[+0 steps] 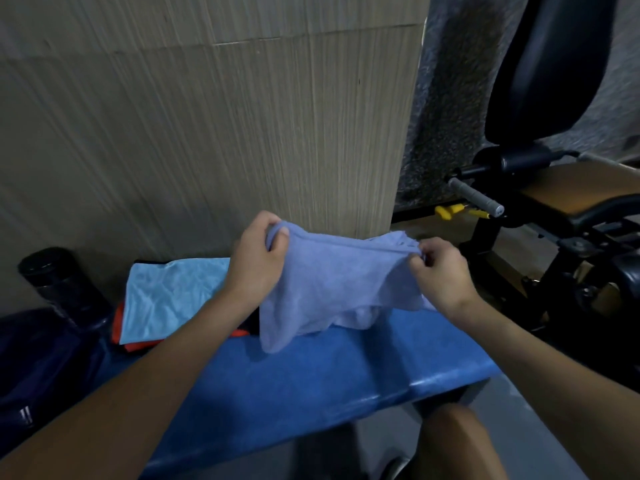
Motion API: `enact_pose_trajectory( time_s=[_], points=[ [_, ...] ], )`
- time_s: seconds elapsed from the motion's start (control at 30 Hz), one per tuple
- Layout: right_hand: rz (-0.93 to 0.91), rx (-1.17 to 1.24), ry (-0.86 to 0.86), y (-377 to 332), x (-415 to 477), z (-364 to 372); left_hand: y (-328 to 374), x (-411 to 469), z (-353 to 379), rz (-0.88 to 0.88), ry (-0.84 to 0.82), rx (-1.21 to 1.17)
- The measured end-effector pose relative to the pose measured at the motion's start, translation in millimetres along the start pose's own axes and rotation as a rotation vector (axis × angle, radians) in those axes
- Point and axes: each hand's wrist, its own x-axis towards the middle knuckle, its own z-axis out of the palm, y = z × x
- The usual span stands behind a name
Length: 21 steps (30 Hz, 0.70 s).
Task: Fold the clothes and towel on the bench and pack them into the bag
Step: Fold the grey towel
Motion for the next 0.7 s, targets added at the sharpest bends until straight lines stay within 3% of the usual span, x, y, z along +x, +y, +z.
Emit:
enact_pose_trajectory(
  time_s=[0.1,0.3,0.7],
  points=[
    [0.022,-0.012,-0.018,9.6,-2.4,-2.8,-2.5,-9.7,4.5,-0.009,-0.069,0.056],
    [0.190,-0.174,-0.389,56.1,-38.0,7.5,-47.2,-55.6,23.8,-0.191,-0.282,0.181],
    [0.412,-0.169,-0.378,87.4,-50.6,38.3,-103.3,-110.3,33.6,-0.538,-0.403,0.276]
  ],
)
